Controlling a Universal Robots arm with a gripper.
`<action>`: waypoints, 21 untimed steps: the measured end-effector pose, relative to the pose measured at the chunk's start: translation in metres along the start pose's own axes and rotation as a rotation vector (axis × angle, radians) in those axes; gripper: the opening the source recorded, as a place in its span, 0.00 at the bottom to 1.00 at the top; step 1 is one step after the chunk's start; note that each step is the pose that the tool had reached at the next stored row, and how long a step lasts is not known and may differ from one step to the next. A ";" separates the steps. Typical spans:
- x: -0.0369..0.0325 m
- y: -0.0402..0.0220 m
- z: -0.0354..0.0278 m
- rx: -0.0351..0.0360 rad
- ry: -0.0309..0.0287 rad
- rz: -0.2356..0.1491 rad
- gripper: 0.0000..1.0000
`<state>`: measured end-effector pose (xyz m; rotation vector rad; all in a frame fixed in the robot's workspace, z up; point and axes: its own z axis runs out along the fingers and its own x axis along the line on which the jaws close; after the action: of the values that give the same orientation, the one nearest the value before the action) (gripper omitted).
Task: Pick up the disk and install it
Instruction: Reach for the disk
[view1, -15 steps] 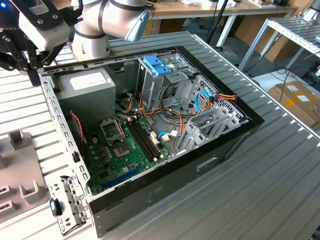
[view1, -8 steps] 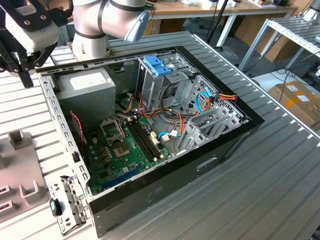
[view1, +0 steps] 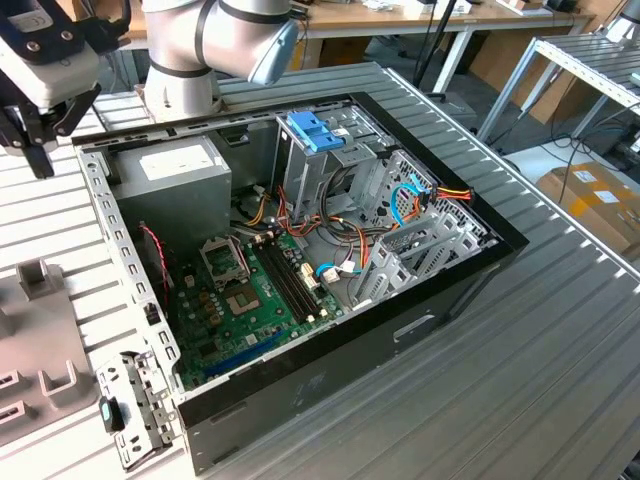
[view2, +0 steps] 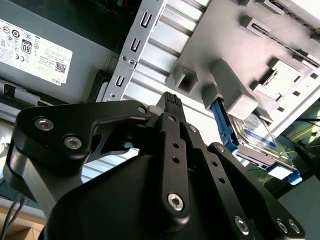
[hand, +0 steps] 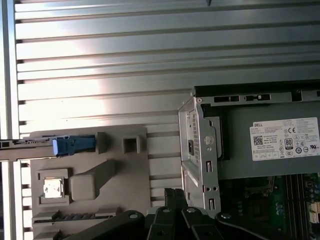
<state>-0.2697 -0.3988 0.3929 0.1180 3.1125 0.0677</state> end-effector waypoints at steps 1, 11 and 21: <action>0.0014 -0.0001 -0.0001 0.0001 0.0000 0.000 0.11; 0.0186 -0.0014 -0.0004 0.0001 0.0000 0.000 0.11; 0.0303 -0.0023 -0.0007 0.0001 0.0000 0.000 0.11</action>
<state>-0.3002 -0.3988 0.3927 0.1180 3.1125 0.0676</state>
